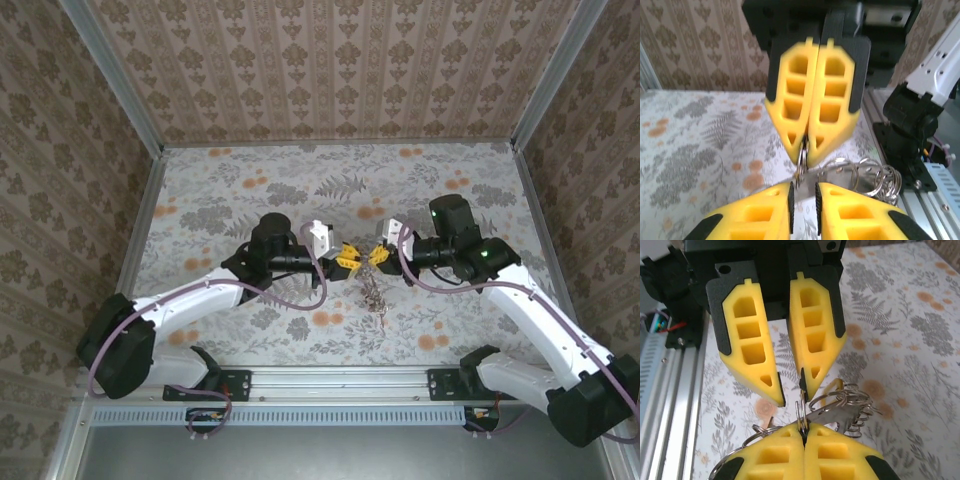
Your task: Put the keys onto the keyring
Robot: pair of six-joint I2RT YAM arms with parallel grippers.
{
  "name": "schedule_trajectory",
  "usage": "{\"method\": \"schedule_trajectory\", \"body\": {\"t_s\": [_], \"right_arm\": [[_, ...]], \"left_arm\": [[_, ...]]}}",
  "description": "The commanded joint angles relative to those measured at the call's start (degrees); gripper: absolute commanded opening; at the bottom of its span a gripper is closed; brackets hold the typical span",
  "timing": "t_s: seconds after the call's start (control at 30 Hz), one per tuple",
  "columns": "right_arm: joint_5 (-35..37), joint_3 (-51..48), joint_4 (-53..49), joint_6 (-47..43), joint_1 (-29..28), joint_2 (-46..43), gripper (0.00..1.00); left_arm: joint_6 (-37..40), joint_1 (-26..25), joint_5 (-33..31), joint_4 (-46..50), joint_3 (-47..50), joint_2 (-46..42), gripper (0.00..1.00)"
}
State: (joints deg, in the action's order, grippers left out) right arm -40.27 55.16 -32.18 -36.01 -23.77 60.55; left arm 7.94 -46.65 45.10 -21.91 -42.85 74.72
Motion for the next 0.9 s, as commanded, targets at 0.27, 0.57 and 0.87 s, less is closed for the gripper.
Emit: {"method": "schedule_trajectory", "body": {"t_s": [0.27,0.57,0.87], "right_arm": [[17.2,7.6,-11.0,-7.5,-7.6,3.6,0.0],[17.7,8.6,-11.2,-7.5,-9.1,4.2,0.0],[15.5,8.5,-10.7,-7.2,-9.2,4.5,0.0]], "left_arm": [[2.4,-0.4,0.0,6.2,-3.7,0.8,0.24],[5.3,-2.0,0.2,7.3,-5.2,2.9,0.24],[6.5,-2.8,-1.0,7.5,-7.1,4.4,0.16]]}}
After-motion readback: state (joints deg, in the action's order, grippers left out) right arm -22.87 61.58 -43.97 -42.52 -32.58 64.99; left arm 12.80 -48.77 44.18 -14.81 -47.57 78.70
